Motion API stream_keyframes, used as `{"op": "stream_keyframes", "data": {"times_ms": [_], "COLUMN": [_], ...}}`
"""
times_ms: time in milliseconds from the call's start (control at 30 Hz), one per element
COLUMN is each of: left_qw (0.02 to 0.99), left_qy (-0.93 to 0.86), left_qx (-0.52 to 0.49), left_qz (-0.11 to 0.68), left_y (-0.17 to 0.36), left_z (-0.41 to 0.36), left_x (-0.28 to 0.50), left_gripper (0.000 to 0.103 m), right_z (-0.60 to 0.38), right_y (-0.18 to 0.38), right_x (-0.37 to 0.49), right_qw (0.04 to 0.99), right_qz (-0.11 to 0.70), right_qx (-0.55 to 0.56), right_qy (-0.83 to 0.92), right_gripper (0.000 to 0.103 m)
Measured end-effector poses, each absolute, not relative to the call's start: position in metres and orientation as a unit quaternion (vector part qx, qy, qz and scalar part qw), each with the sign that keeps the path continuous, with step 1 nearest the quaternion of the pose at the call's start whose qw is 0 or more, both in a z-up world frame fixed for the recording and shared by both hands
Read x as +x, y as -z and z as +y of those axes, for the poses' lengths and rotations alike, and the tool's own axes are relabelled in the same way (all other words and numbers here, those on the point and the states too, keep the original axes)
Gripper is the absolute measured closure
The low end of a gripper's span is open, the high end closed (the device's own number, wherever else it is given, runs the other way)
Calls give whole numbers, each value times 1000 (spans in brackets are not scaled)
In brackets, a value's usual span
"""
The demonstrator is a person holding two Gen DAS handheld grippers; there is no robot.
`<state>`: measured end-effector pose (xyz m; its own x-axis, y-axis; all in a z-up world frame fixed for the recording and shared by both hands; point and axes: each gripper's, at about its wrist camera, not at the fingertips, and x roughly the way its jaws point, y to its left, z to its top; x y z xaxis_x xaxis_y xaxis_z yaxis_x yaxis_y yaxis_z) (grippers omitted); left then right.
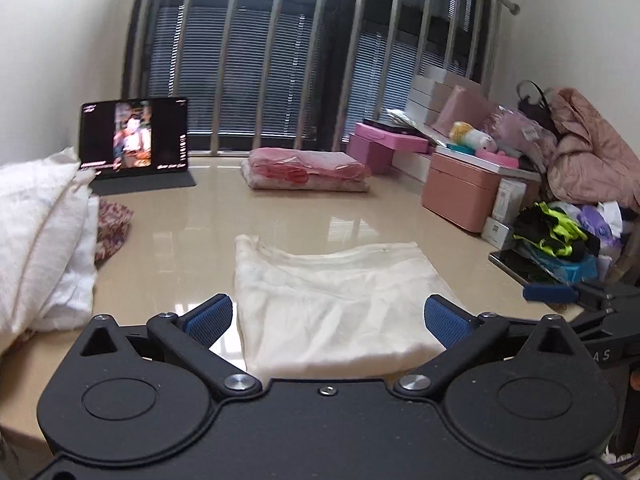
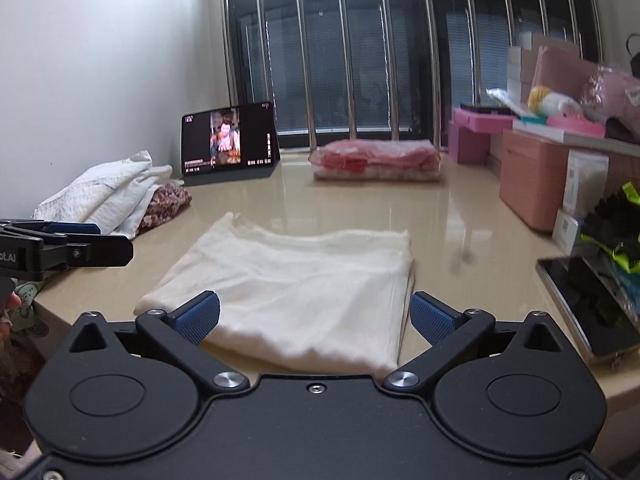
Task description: Fold clothes
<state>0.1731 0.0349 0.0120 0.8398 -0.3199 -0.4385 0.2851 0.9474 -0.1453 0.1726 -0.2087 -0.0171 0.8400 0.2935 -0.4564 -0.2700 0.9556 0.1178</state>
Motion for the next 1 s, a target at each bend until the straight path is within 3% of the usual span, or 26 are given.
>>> {"op": "stream_keyframes", "data": {"times_ms": [300,1000], "left_qw": [943,936], "left_qy": [137,125], "left_qx": [-86,-85], "left_qz": [292,318], "left_y": [11,19], "left_z": [52,51], "left_x": [161,180], "left_gripper": [0,0], "right_z": [-219,-227], "right_y": [31,43], "right_x": [171,184], "right_qw": [945,931], "right_qz": [297,343], "right_qx": [60,84], "right_qy": [-120,-92], "right_gripper": [1,1]}}
